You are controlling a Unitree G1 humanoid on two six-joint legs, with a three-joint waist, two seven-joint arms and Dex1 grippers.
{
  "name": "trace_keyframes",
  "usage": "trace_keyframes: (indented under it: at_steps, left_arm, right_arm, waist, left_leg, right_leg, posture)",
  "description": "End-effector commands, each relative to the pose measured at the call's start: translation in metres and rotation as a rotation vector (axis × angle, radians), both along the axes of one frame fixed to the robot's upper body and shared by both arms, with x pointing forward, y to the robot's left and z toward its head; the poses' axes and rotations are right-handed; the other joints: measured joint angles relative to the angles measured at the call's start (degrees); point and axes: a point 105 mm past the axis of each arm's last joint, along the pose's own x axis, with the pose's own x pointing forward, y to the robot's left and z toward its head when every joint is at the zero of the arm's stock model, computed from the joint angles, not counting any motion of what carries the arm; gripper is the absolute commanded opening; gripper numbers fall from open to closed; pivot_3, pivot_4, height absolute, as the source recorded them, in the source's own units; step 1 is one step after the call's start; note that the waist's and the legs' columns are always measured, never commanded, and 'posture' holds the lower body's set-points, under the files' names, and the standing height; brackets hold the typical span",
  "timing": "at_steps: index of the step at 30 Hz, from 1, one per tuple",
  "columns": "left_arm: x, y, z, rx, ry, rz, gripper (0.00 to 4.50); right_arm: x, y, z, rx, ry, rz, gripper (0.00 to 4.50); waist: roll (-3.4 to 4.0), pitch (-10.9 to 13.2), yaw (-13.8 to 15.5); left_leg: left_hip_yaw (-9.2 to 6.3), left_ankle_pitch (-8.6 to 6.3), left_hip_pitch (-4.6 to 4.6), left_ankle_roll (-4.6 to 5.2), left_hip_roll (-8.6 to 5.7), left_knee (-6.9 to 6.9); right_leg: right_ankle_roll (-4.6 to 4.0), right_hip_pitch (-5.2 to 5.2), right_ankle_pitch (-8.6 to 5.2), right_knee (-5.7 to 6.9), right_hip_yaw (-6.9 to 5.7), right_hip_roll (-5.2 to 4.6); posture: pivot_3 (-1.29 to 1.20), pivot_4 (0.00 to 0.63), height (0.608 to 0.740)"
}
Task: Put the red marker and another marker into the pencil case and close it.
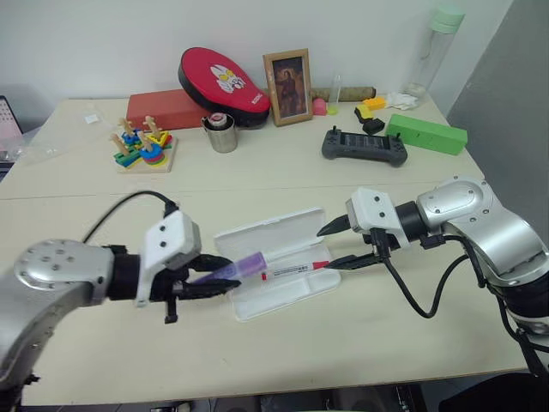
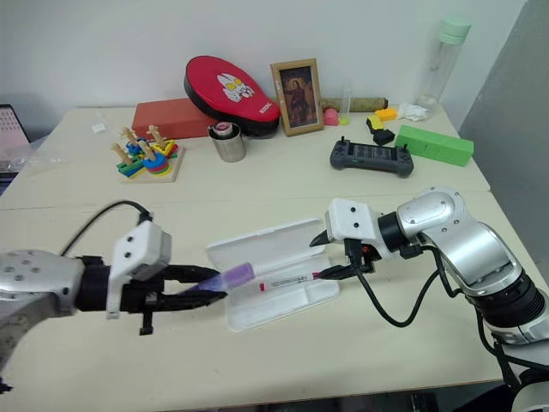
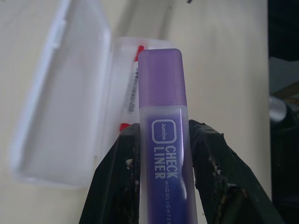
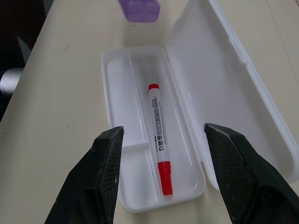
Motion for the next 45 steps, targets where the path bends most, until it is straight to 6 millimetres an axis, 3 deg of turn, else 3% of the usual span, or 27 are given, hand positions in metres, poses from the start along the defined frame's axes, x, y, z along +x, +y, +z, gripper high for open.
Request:
trace_keyframes:
  at_steps: [1, 8, 20, 28, 31, 38, 44, 45]
  left_arm:
    - [-0.001, -0.009, -0.018, -0.011, 0.007, -0.022, 1.19]
    - [0.008, -0.020, -0.041, 0.012, 0.001, -0.069, 1.19]
    - [0.034, -0.035, -0.053, 0.056, -0.102, -0.110, 1.19]
    - [0.036, -0.042, -0.057, 0.041, -0.122, -0.124, 1.19]
    - [0.036, -0.043, -0.059, 0.036, -0.115, -0.124, 2.01]
    - [0.034, -0.046, -0.057, 0.012, -0.104, -0.131, 3.30]
    - [0.029, -0.038, -0.031, -0.010, -0.138, -0.129, 4.47]
    - [0.027, -0.034, -0.024, -0.009, -0.149, -0.126, 4.49]
  right_arm:
    - [-0.001, 0.002, 0.008, 0.000, -0.038, 0.015, 2.88]
    - [-0.001, 0.001, 0.008, -0.004, -0.036, 0.015, 2.88]
    - [-0.001, 0.000, 0.008, -0.005, -0.034, 0.003, 2.88]
    - [-0.001, 0.000, 0.009, -0.004, -0.033, -0.001, 2.88]
    - [-0.001, 0.000, 0.009, -0.002, -0.034, -0.005, 2.88]
    - [0.000, 0.000, 0.009, -0.001, -0.035, -0.010, 2.88]
    - [0.003, -0.004, 0.012, 0.003, -0.043, -0.031, 2.88]
    - [0.004, -0.005, 0.013, 0.003, -0.045, -0.038, 2.88]
  waist:
    - [0.00, 0.0, 0.0]
    - [0.01, 0.0, 0.1]
    - [-0.01, 0.0, 0.1]
    - [-0.01, 0.0, 0.1]
    - [-0.01, 0.0, 0.1]
    - [-0.01, 0.0, 0.1]
    - [-0.01, 0.0, 0.0]
    - [-0.01, 0.0, 0.0]
  left_leg:
    - [-0.01, 0.00, 0.01, 0.00, 0.00, 0.00]
    - [-0.03, 0.00, 0.02, 0.00, -0.02, 0.01]
    - [-0.04, 0.00, 0.00, 0.00, -0.02, 0.02]
    - [-0.04, 0.00, 0.02, 0.01, -0.02, 0.04]
    - [-0.03, 0.00, 0.01, 0.01, -0.02, 0.05]
    - [-0.04, 0.00, 0.01, 0.01, -0.02, 0.06]
    - [-0.05, 0.00, 0.01, 0.00, -0.01, 0.06]
    - [-0.06, 0.00, 0.01, 0.00, -0.01, 0.05]
  right_leg:
    - [0.00, 0.00, 0.00, 0.00, -0.01, 0.00]
    - [0.00, 0.03, 0.00, 0.02, -0.03, -0.01]
    - [0.00, 0.02, 0.00, 0.02, -0.04, 0.01]
    - [0.00, 0.03, 0.00, 0.03, -0.03, 0.00]
    - [0.00, 0.04, 0.00, 0.03, -0.03, 0.00]
    - [0.00, 0.03, 0.00, 0.04, -0.03, 0.00]
    - [0.00, 0.03, 0.00, 0.05, -0.03, 0.00]
    - [0.00, 0.02, 0.00, 0.05, -0.04, 0.00]
  posture:
    - [0.00, 0.150, 0.740]
    - [0.00, 0.150, 0.740]
    - [0.00, 0.150, 0.740]
    - [0.00, 0.150, 0.740]
    - [0.00, 0.150, 0.740]
    - [0.00, 0.150, 0.740]
    - [0.00, 0.150, 0.740]
    - [0.00, 0.150, 0.740]
